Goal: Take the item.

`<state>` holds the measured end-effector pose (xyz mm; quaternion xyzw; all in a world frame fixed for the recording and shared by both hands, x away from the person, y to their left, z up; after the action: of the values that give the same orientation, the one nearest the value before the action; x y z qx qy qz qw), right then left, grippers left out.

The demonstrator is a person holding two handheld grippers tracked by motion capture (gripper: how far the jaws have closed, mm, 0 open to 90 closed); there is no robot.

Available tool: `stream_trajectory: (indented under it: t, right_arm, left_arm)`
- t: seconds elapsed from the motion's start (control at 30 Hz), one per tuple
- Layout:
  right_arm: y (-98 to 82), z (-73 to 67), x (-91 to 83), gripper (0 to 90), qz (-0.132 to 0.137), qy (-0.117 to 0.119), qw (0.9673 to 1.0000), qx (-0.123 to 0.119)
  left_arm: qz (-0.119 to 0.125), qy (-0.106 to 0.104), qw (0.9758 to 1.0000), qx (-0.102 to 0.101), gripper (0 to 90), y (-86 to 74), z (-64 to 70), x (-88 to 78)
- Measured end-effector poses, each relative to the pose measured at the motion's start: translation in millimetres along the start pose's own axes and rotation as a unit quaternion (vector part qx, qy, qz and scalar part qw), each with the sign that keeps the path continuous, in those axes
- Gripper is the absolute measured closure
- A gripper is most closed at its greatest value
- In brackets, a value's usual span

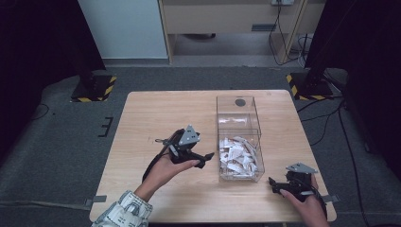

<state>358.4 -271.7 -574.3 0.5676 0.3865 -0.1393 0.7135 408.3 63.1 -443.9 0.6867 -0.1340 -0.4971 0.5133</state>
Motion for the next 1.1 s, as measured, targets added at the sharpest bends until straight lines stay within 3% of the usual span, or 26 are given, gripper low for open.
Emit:
stream_trajectory:
  t: [0.33, 0.7, 0.93, 1.1]
  right_arm:
    - [0.0, 0.0, 0.0, 0.6, 0.000, 0.000, 1.0000, 0.000]
    - [0.0, 0.0, 0.0, 0.6, 0.000, 0.000, 1.0000, 0.000]
    - [0.0, 0.0, 0.0, 0.7, 0.000, -0.001, 1.0000, 0.001]
    - [0.0, 0.1, 0.0, 0.6, 0.000, 0.000, 1.0000, 0.000]
  left_arm:
    - [0.001, -0.031, 0.9994, 0.018, 20.4, 20.1, 24.5, 20.1]
    - [-0.034, -0.053, 0.9974, 0.034, 36.1, 25.5, 42.4, 53.7]
    - [-0.050, -0.051, 0.9967, 0.039, 42.7, 22.4, 46.9, 64.8]
    - [-0.059, -0.049, 0.9963, 0.037, 52.7, 21.3, 47.9, 71.7]
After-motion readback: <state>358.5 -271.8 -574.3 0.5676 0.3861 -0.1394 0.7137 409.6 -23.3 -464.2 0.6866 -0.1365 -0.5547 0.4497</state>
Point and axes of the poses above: each handheld gripper's, and its own axes: x roughly forward along the jaws, y roughly out of its top, z roughly to its right, the point moved 5 cm from there along x, roughly forward along the jaws, and after that the axes turned 5 degrees about -x, right-handed, at the moved point
